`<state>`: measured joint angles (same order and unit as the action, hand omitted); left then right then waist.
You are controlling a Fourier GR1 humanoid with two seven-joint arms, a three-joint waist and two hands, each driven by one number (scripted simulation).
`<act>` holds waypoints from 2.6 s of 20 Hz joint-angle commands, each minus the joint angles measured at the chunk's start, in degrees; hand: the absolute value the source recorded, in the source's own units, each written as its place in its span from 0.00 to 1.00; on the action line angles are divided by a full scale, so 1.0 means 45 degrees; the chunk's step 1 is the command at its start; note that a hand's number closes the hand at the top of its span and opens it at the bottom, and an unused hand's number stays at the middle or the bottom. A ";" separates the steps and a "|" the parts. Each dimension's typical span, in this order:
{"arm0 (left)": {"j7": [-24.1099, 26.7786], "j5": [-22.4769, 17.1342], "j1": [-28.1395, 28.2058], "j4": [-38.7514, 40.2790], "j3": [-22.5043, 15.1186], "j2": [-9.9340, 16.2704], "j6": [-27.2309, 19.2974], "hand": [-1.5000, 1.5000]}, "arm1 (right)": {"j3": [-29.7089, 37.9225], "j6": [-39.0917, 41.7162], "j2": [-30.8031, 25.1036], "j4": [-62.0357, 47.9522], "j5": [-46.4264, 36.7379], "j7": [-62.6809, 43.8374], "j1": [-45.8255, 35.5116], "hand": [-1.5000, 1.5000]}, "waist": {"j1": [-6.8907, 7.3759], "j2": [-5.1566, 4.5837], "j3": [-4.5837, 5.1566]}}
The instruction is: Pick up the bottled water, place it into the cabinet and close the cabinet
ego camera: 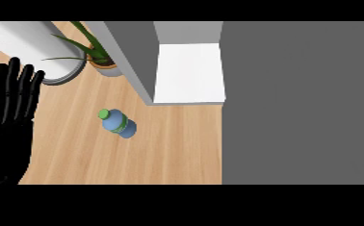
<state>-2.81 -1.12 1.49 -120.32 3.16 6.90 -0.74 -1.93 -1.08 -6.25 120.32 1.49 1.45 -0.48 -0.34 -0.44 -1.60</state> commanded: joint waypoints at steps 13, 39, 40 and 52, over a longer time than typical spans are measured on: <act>-0.2335 -0.9664 0.0707 0.0216 0.1669 0.2918 0.5534 0.00 | -0.2236 0.0922 -0.0223 0.3727 0.0564 -0.3003 0.2406 0.00 | 0.0149 0.0182 0.0368; -0.2721 -0.7103 -0.0461 0.3582 0.2183 0.2516 0.7296 0.00 | -0.4568 0.0016 -0.0078 0.5415 -0.1294 -0.4310 0.2707 0.00 | -0.0044 0.0091 0.0354; -0.2132 -0.6306 -0.0185 0.3597 0.2037 0.1950 0.7231 0.00 | -0.5345 -0.0747 0.0469 0.5997 -0.2421 -0.5950 0.1883 0.00 | -0.0005 0.0101 0.0368; 0.0981 -0.2611 -0.0940 0.7853 0.1549 0.1117 0.7504 0.00 | -0.7030 -0.1579 0.0161 0.6275 -0.3480 -0.6031 0.1852 0.00 | -0.0147 0.0109 0.0386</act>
<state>-4.14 -19.45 -2.22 -91.45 11.32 13.75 32.97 -30.86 -7.16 -4.84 142.00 -5.99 -21.47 8.44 -0.84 0.05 0.08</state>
